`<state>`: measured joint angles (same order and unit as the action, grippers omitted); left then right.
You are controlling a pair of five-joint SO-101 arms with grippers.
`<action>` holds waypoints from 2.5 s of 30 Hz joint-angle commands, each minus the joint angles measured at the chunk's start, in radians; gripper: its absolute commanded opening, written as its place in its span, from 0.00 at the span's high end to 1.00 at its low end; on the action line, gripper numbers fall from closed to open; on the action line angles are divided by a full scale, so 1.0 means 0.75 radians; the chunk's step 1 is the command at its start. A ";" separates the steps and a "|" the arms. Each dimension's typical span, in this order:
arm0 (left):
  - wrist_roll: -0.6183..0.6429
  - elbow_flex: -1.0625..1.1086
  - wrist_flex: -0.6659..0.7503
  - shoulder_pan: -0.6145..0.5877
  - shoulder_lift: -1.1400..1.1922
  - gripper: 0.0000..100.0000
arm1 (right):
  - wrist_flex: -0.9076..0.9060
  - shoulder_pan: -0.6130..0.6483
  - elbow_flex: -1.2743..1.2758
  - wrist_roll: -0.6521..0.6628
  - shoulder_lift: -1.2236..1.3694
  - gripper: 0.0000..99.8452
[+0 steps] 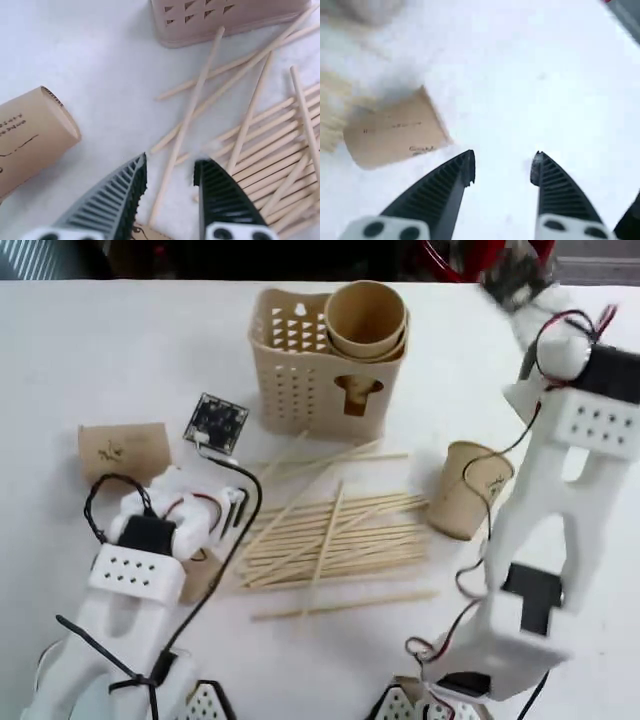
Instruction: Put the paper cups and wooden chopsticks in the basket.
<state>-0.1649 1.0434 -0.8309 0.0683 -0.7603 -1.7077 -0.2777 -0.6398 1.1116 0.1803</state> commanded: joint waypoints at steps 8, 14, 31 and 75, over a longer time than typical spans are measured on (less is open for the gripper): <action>0.008 -0.004 0.037 0.005 -0.034 0.83 | -0.005 -0.011 0.072 0.554 0.353 0.67; 0.008 -0.004 0.037 0.005 -0.032 0.83 | 0.003 -0.007 0.070 0.575 0.461 0.67; 0.008 -0.004 0.037 0.005 -0.032 0.83 | -0.021 0.017 0.225 0.614 0.402 0.69; 0.008 -0.004 0.035 0.005 -0.034 0.83 | 0.009 0.069 0.362 0.018 -0.789 0.98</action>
<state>-0.1649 1.0434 -0.8309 0.0683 -0.7603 -1.7200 -0.2961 -0.3268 1.2482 -0.3337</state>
